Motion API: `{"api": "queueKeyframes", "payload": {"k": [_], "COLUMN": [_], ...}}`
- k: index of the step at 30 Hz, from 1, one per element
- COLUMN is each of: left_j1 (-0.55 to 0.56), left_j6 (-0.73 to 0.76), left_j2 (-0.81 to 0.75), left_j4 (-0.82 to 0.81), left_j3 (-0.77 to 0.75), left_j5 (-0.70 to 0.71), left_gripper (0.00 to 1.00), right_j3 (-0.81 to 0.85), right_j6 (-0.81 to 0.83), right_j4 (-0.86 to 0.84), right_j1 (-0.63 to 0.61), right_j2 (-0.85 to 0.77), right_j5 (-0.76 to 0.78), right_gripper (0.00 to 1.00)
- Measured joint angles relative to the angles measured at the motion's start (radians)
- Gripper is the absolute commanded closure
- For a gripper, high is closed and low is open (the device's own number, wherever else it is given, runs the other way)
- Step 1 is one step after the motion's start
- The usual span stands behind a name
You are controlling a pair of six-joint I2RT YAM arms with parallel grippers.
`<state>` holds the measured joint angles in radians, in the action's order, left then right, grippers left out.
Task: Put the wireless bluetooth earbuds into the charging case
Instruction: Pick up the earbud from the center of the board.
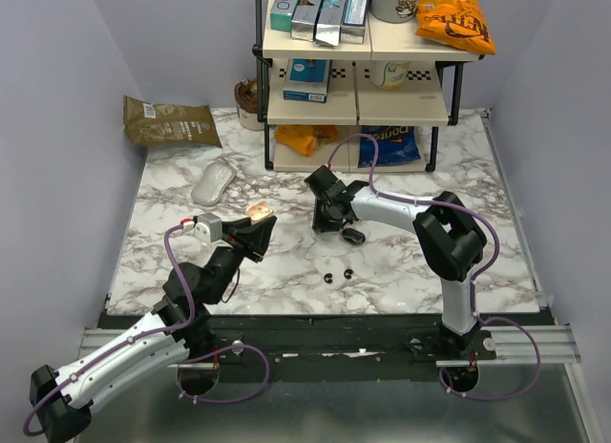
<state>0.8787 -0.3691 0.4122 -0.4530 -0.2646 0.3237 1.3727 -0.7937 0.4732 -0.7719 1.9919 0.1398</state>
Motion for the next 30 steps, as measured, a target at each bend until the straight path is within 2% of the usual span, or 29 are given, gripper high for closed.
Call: {"api": "queueKeyframes", "payload": {"k": [6, 13, 19, 22, 30], "left_j1": [0.0, 0.001, 0.001, 0.001, 0.001], "left_j6": [-0.003, -0.008, -0.013, -0.014, -0.002], "left_j2": [0.0, 0.0, 0.0, 0.0, 0.013], "left_j4": [0.0, 0.0, 0.0, 0.0, -0.003], "left_j3": [0.0, 0.0, 0.0, 0.0, -0.002], "left_j5": [0.0, 0.0, 0.0, 0.001, 0.003], "left_gripper": [1.0, 1.0, 1.0, 1.0, 1.0], "right_j3": [0.0, 0.0, -0.005, -0.057, -0.197], "right_j6": [0.009, 0.013, 0.037, 0.062, 0.245], "right_j4": [0.0, -0.001, -0.005, -0.036, -0.158], "right_j1": [0.002, 0.002, 0.002, 0.002, -0.001], "right_j2": [0.002, 0.002, -0.003, -0.044, -0.369], "right_j5": [-0.002, -0.003, -0.002, 0.005, 0.032], "right_gripper": [0.76, 0.99, 0.99, 0.99, 0.99]}}
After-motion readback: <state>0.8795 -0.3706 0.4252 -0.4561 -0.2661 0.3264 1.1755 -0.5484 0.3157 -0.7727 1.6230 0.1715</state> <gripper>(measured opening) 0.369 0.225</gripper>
